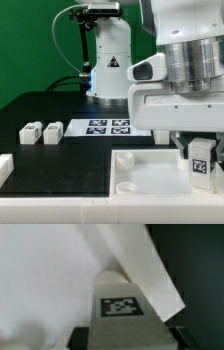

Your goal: Assemble one leg

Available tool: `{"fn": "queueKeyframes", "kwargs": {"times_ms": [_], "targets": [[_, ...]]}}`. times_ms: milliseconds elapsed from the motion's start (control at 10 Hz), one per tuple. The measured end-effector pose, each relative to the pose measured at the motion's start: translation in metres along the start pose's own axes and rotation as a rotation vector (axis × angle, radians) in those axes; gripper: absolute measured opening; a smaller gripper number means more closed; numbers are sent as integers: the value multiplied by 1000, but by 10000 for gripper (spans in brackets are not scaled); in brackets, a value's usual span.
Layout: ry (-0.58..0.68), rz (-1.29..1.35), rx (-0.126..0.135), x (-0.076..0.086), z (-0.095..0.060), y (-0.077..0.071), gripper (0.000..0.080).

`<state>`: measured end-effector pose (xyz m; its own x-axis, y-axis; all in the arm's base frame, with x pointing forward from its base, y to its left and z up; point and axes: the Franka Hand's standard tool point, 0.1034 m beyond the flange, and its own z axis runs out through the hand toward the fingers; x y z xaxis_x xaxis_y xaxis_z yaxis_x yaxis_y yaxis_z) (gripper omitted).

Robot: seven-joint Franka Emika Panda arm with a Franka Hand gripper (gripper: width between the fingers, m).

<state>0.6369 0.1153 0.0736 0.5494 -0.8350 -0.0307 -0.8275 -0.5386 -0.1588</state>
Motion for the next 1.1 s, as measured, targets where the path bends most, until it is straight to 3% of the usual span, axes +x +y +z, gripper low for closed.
{"fn": "queueKeyframes", "kwargs": {"times_ms": [200, 600, 700, 800, 900, 1100], "targets": [[-8, 424, 51, -1, 1, 2, 294], [-17, 498, 43, -7, 2, 0, 295], [-15, 429, 43, -6, 2, 0, 488], [-9, 217, 48, -1, -1, -1, 488], [-9, 86, 50, 2, -3, -2, 612], [-3, -71, 44, 1, -1, -1, 647]]}}
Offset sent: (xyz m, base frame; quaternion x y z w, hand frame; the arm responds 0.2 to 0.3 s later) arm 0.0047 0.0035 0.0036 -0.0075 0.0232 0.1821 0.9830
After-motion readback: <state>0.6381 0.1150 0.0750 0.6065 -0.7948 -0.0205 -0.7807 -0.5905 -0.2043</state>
